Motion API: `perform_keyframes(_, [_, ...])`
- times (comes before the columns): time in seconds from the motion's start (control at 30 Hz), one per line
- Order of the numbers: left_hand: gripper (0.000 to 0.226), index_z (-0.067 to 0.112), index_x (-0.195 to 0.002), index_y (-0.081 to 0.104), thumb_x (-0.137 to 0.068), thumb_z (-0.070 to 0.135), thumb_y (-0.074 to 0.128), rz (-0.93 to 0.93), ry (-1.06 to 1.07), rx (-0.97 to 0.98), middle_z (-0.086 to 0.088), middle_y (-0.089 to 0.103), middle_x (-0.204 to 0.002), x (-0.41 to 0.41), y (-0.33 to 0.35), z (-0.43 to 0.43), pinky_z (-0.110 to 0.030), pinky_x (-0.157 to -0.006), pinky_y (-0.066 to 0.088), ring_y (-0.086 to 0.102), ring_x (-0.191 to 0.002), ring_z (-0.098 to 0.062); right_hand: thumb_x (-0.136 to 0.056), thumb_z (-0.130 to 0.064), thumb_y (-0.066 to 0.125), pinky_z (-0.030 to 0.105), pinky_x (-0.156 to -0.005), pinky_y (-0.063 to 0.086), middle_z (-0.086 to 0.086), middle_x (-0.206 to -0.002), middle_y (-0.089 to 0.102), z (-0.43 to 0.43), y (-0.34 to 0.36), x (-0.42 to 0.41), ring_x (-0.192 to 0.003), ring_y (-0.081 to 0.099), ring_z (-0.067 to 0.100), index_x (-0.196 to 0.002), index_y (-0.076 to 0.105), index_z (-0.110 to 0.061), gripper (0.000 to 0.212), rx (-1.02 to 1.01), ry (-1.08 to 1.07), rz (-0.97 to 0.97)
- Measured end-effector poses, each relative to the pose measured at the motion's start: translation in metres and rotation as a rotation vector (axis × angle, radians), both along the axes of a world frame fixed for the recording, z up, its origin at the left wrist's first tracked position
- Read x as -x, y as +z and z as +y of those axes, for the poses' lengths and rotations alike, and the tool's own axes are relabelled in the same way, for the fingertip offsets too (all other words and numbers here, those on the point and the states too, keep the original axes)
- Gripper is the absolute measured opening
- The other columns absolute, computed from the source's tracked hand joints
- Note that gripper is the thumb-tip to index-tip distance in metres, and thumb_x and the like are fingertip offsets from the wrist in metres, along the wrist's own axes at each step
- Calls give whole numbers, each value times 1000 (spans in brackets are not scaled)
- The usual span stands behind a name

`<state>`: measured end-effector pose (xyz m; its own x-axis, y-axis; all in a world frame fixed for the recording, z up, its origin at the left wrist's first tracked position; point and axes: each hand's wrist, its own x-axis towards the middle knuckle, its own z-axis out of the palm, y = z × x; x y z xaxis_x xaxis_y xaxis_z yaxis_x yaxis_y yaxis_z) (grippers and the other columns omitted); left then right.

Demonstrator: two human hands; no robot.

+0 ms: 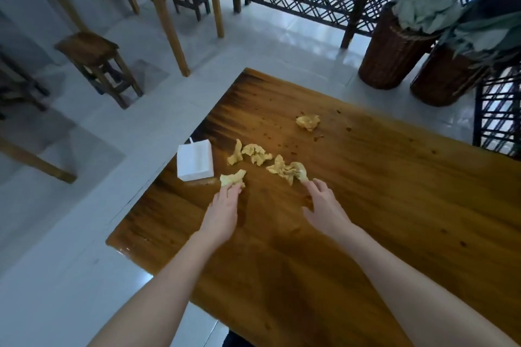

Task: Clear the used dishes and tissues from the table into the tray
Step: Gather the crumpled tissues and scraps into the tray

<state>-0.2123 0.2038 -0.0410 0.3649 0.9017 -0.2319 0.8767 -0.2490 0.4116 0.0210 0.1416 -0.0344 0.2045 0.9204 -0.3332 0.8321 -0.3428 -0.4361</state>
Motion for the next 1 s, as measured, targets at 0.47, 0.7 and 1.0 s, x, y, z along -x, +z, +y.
perform_keyframes(0.47, [78,36,-151,4,-94,30,56,113,-346,75,2,-10,-160,-7,-43,123,-45,-119,12,-7,-147,-26,-89,-31,61,52,-107,35,6,-157,5,112,-41,34,-142,14,32,-146,18,-40,72,148,-151,-84])
perform_keyframes(0.7, [95,45,-148,-7,-86,39,65,192,-477,97,0,-23,-157,-31,-50,154,-56,-114,2,-21,-143,-30,-88,-5,57,37,-88,51,8,-138,36,114,-46,40,-124,39,26,-129,48,-30,49,56,-159,-163])
perform_keyframes(1.0, [59,33,-138,37,-88,26,65,133,-549,143,-7,16,-154,-51,-48,166,-46,-113,25,13,-142,-31,-90,5,51,29,-87,50,4,-114,49,111,-38,31,-106,47,19,-118,61,-18,38,-9,-193,-25])
